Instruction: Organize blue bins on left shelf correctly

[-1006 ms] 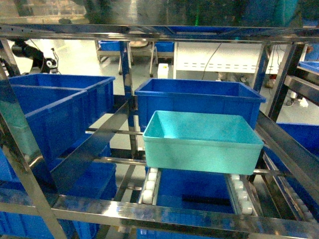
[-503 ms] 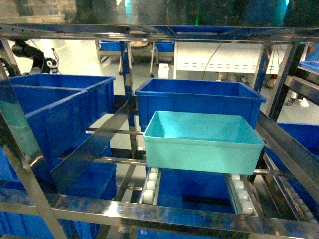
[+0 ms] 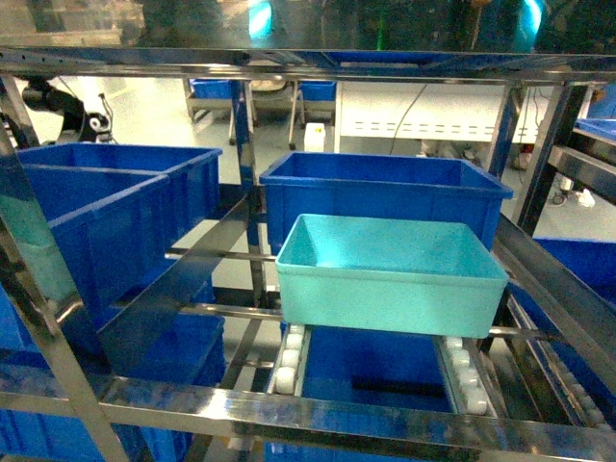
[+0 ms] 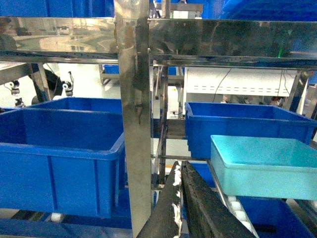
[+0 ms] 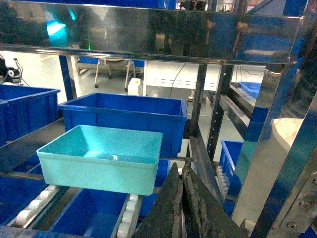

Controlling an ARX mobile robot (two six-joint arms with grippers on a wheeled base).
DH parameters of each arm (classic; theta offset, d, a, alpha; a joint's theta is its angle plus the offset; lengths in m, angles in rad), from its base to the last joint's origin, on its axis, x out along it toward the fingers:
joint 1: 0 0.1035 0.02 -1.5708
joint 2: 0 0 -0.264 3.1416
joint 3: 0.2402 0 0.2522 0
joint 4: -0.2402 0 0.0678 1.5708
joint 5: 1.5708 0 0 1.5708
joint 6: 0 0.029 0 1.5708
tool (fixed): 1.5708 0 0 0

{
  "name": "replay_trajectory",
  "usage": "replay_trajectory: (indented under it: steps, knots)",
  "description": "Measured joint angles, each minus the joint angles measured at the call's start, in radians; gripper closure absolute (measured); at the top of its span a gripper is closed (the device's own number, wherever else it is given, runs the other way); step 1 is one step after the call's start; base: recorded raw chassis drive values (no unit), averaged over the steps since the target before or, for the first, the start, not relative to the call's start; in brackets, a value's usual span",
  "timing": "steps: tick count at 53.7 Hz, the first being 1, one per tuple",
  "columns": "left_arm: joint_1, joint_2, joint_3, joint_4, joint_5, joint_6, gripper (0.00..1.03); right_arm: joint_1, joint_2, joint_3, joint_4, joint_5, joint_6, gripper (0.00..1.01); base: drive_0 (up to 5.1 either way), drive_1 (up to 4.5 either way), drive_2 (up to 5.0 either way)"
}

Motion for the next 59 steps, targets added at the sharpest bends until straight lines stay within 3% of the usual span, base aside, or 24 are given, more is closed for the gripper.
replay_trajectory:
  steps: [10, 12, 14, 29, 32, 51, 53, 59]
  knots:
    - [0.0, -0.039, 0.0, -0.036, 0.0, 0.0, 1.01, 0.0, -0.067, 0.0, -0.069, 0.0, 0.0, 0.99, 0.0, 0.0, 0.0]
    - [0.0, -0.119, 0.001, -0.164, 0.0, 0.0, 1.01, 0.0, -0.087, 0.0, -0.089, 0.0, 0.0, 0.99, 0.0, 0.0, 0.0]
    - [0.0, -0.172, 0.001, -0.219, 0.0, 0.0, 1.01, 0.0, -0.101, 0.0, -0.101, 0.0, 0.0, 0.99, 0.0, 0.0, 0.0]
    - [0.0, -0.194, 0.001, -0.211, 0.0, 0.0, 1.01, 0.0, -0.188, 0.0, -0.19, 0.0, 0.0, 0.99, 0.0, 0.0, 0.0]
    - [0.0, -0.194, 0.001, -0.211, 0.0, 0.0, 1.01, 0.0, -0.307, 0.001, -0.362, 0.0, 0.0, 0.99, 0.0, 0.0, 0.0]
    - [0.0, -0.194, 0.001, -0.21, 0.0, 0.0, 1.01, 0.0, -0.351, 0.001, -0.364, 0.0, 0.0, 0.99, 0.0, 0.0, 0.0]
    - [0.0, -0.194, 0.001, -0.21, 0.0, 0.0, 0.97, 0.0, -0.351, 0.001, -0.364, 0.0, 0.0, 0.94, 0.0, 0.0, 0.0]
    - [0.0, -0.194, 0.001, -0.211, 0.0, 0.0, 0.72, 0.0, -0.351, 0.001, -0.364, 0.0, 0.0, 0.68, 0.0, 0.0, 0.0]
